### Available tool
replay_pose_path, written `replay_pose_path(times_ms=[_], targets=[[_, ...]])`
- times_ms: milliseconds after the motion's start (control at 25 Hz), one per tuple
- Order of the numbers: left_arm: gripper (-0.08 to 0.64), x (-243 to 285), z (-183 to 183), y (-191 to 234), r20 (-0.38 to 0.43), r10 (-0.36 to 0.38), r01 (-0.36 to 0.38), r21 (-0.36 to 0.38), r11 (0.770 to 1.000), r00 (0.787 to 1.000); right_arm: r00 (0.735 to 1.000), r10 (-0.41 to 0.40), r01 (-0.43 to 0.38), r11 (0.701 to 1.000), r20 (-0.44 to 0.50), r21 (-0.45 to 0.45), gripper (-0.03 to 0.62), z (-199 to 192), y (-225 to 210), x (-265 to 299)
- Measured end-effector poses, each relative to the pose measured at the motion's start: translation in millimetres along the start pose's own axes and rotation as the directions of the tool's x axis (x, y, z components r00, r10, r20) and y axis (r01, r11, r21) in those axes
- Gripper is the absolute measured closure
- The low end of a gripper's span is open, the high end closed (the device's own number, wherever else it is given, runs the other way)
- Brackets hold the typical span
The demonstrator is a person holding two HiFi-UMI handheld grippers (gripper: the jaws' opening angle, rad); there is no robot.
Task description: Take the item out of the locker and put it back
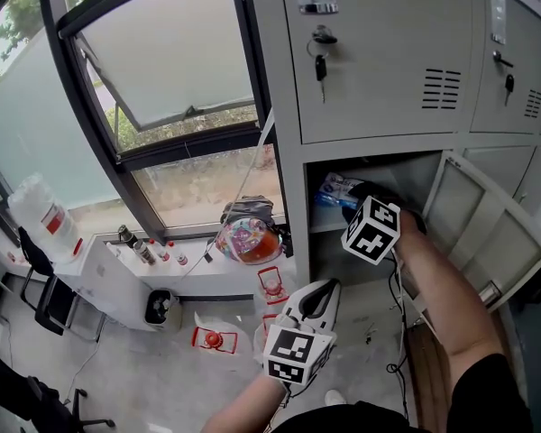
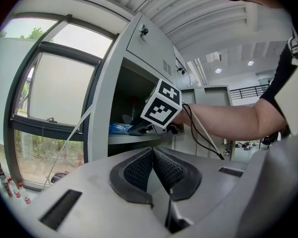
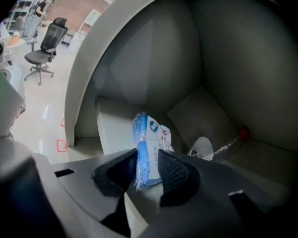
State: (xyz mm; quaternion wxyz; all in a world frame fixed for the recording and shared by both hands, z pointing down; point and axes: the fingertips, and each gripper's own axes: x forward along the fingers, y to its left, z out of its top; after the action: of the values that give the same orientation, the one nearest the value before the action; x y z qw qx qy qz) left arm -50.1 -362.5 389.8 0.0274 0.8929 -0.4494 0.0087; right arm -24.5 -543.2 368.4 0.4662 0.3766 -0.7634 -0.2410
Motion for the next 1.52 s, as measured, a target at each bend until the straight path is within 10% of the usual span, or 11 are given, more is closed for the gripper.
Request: replay_pose_path(times_ms=[760,1520], targets=[[0.543,-25.2,-1.0,-8.6,0.004,0.001,-0.001,-0.001,1.000,1.000,0.980,-0.179,0.183,0.982,0.087,-0.037,0.430,-1.4,16.0,-30.9],[0.543,-108.6,-19.3,-50.6,-0.033,-0.062,0.062,-0.021,0.998,0.998,0.948,-0.289,0.273,0.954,0.133,0.127,0.430,-4.9,89.9,-156.0]])
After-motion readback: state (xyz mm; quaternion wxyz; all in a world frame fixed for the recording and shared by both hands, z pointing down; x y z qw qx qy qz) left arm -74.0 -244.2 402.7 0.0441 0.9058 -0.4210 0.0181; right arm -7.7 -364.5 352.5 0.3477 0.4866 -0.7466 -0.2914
